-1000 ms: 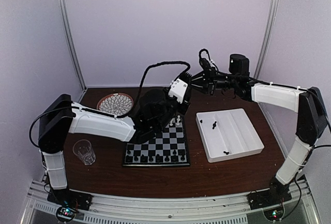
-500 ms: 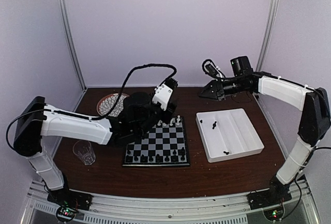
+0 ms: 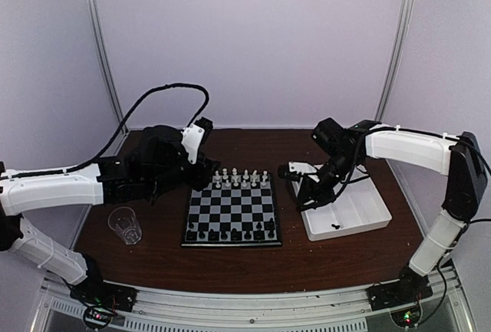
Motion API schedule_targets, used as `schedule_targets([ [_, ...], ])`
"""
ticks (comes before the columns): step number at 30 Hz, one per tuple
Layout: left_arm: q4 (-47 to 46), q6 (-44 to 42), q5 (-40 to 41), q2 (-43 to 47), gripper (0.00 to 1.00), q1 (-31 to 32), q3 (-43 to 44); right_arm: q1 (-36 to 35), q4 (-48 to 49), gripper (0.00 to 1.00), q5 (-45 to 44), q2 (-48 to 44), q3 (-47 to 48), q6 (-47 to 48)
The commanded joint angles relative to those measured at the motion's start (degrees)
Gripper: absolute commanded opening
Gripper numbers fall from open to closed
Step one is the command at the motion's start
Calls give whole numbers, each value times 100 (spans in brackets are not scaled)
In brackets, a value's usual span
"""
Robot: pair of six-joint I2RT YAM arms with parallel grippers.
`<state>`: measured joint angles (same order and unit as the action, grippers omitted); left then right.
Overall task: Set up the chess pieces on the board
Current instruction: Pick up the pawn from the chessboard.
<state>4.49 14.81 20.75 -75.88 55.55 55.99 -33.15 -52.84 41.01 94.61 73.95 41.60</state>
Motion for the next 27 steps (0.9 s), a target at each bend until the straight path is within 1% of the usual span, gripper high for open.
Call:
schedule_targets([
  [1,320,342,96,481,49,-70,-199,-526,147,25,-910,454,108,659],
  [6,487,401,178,758,50,-83,-317,-883,214,26,-1303,1039,462,831],
  [15,545,547,294,1101,50,-88,-650,-1085,175,29,-1566,1801,1221,911],
  [27,574,550,419,1364,52,-99,-852,-1233,-105,30,-1697,2225,1668,1110],
])
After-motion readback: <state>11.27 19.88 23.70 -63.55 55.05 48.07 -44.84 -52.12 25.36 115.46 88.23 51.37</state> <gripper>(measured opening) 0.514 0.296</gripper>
